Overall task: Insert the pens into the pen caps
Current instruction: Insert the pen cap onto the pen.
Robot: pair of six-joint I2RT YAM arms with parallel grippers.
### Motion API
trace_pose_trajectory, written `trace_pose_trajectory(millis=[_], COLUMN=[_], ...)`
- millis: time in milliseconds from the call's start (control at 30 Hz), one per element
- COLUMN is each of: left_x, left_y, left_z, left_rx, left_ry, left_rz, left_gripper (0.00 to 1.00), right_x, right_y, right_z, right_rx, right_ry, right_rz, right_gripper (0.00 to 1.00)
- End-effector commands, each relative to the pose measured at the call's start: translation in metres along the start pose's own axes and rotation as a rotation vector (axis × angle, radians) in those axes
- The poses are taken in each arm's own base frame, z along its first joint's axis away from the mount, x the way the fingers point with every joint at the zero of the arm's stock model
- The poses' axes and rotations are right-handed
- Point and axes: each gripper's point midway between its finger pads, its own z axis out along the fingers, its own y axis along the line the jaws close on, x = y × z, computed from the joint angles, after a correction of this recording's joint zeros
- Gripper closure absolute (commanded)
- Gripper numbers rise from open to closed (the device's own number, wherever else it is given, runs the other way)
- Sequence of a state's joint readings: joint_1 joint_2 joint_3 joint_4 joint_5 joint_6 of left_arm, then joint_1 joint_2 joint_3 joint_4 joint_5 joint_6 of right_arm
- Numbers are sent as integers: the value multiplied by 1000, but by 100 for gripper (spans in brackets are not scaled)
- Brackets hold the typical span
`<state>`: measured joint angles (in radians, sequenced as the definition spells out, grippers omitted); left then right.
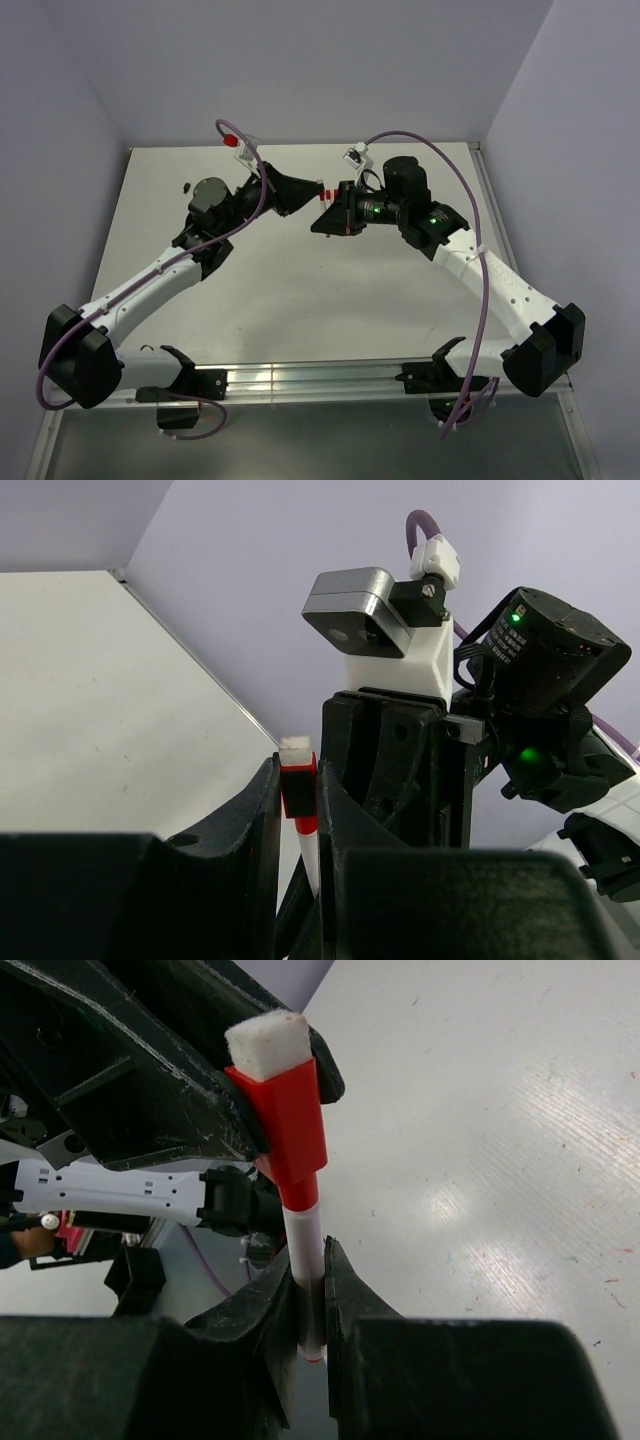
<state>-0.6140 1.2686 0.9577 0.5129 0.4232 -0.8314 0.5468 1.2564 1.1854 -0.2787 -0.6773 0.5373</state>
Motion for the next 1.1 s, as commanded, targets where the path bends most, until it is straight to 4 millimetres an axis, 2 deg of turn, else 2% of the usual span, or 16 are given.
trace_pose_trajectory(millis=[0,433,733,867,1067], left_x=[85,76,60,47,34], left_y=[-46,-46,-50,-53,-51], left_z=[-24,-19,-11,-9,-8], left_rx=[178,146,131,125,103], left_ry=[378,374,338,303,269], left_rz=[-76,-61,-15,2,19], left_gripper=[100,100,90,82,75], right_x=[-101,-96,-85,-84,-82], right_y=[45,50,55,59,62], right_z=[-24,-24,-18,-18,-19], right_rx=[-76,-87,-104,-112,-119], right_ry=[-362,-344,-303,-298,-297], right_rz=[-208,-229,-246,-260,-265], right_gripper=[100,100,100,100,100])
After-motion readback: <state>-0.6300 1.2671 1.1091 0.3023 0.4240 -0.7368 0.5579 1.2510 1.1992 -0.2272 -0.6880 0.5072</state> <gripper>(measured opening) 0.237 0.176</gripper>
